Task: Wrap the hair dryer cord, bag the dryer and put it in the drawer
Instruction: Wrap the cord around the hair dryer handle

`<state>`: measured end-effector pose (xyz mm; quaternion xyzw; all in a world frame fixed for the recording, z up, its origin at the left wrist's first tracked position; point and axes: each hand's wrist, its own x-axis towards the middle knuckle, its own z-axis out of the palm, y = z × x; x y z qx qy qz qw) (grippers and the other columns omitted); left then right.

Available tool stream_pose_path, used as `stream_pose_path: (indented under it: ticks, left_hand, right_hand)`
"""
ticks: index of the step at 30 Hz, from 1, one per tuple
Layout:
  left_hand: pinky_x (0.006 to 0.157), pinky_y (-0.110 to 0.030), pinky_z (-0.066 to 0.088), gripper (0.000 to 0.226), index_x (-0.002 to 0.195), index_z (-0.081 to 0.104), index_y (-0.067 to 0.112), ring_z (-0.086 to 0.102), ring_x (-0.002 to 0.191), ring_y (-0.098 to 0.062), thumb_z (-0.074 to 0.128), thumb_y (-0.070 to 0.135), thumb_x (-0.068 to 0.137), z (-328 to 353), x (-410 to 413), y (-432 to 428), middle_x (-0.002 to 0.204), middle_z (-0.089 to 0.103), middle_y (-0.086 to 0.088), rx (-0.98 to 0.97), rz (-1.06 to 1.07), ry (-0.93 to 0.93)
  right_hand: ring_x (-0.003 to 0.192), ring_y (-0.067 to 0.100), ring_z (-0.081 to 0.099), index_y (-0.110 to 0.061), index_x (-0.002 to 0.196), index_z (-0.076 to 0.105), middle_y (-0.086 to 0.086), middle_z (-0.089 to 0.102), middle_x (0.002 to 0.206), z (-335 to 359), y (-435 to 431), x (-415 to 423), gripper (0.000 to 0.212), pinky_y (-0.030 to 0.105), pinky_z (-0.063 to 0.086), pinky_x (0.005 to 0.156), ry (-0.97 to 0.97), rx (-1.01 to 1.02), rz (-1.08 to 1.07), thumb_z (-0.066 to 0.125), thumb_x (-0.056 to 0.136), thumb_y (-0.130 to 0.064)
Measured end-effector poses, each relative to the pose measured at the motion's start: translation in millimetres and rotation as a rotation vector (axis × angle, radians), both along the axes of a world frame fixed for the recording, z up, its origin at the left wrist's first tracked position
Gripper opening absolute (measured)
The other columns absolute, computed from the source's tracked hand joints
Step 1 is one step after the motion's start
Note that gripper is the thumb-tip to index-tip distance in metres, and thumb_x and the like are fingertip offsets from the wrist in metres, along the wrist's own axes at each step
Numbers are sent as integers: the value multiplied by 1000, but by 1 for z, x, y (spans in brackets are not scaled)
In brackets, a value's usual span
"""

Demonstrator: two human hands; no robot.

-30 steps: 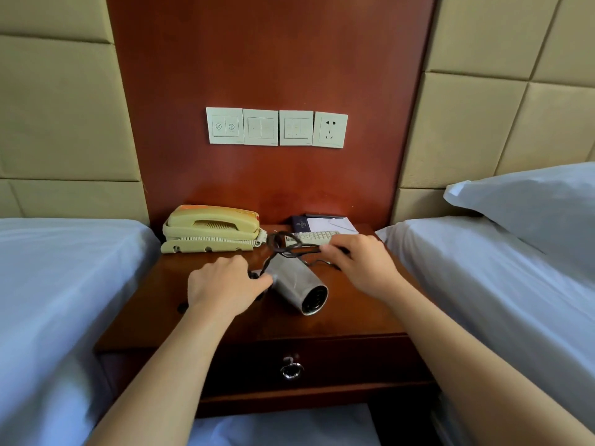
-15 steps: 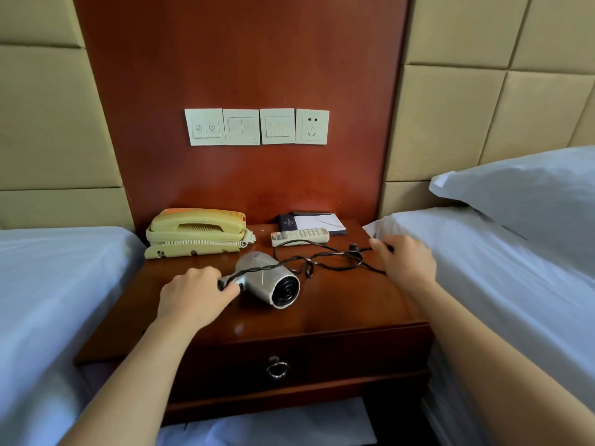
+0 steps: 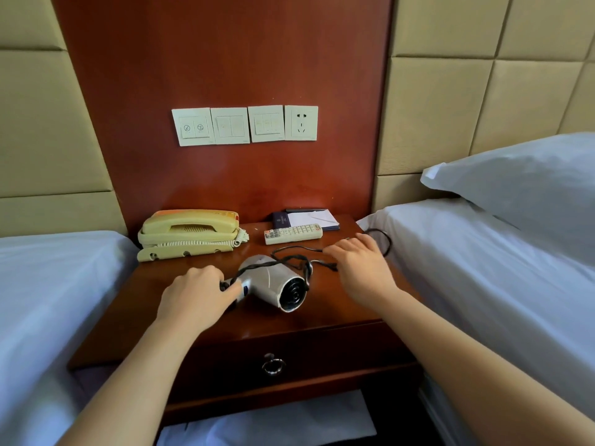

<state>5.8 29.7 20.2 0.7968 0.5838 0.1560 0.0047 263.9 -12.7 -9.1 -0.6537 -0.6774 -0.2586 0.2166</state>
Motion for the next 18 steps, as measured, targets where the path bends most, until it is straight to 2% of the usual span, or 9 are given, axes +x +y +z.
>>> stream_pose_path:
  ticks: [2, 4, 5, 8, 11, 15, 18]
  left_hand:
    - [58, -29, 39, 45, 75, 56, 17, 54, 72, -23, 43, 56, 91, -1, 3, -1, 72, 55, 0, -10, 12, -23]
    - [62, -30, 39, 47, 86, 57, 16, 50, 76, -23, 42, 60, 90, -2, 6, -2, 81, 57, -2, -14, 22, -41]
    - [64, -31, 40, 50, 91, 58, 14, 49, 78, -24, 42, 62, 89, -3, 7, -2, 87, 59, -4, -13, 28, -39]
    - [67, -32, 43, 57, 101, 63, 14, 54, 85, -29, 41, 65, 87, -4, 9, -2, 97, 62, -9, 0, 35, -23]
    - [72, -34, 44, 62, 115, 60, 13, 59, 103, -33, 43, 65, 87, -3, 13, -3, 110, 63, -12, 3, 41, -24]
    - [73, -34, 45, 58, 106, 59, 12, 59, 104, -33, 45, 65, 86, 0, 16, -6, 110, 64, -11, 30, 30, 11]
    - [72, -34, 45, 54, 100, 58, 13, 60, 102, -32, 45, 64, 87, 1, 19, -8, 106, 64, -10, 51, 33, 42]
  right_hand:
    - [88, 27, 64, -14, 100, 68, 4, 70, 90, 0, 2, -14, 44, 32, 31, 97, 80, 14, 185, 39, 69, -1]
    - [79, 27, 62, -8, 92, 65, 4, 66, 80, 4, -2, -32, 35, 36, 45, 82, 319, -36, 364, 38, 74, 3]
    - [74, 21, 60, -8, 91, 64, 1, 64, 77, 7, -4, -40, 33, 33, 47, 74, 474, -31, 413, 36, 77, 3]
    - [63, 6, 57, -11, 87, 62, -7, 59, 70, 17, -7, -56, 36, 15, 44, 64, 862, 1, 464, 32, 87, 8]
    - [53, 12, 60, -6, 82, 60, 6, 60, 69, 31, -12, -64, 42, 15, 47, 59, 1112, -145, 548, 24, 91, 13]
    - [56, 20, 61, 1, 87, 62, 13, 65, 74, 52, -21, -67, 36, 27, 50, 63, 1354, -396, 639, 30, 99, -8]
    - [57, 17, 57, 6, 93, 64, 13, 67, 75, 64, -26, -64, 47, 25, 47, 63, 1373, -463, 607, 32, 101, -27]
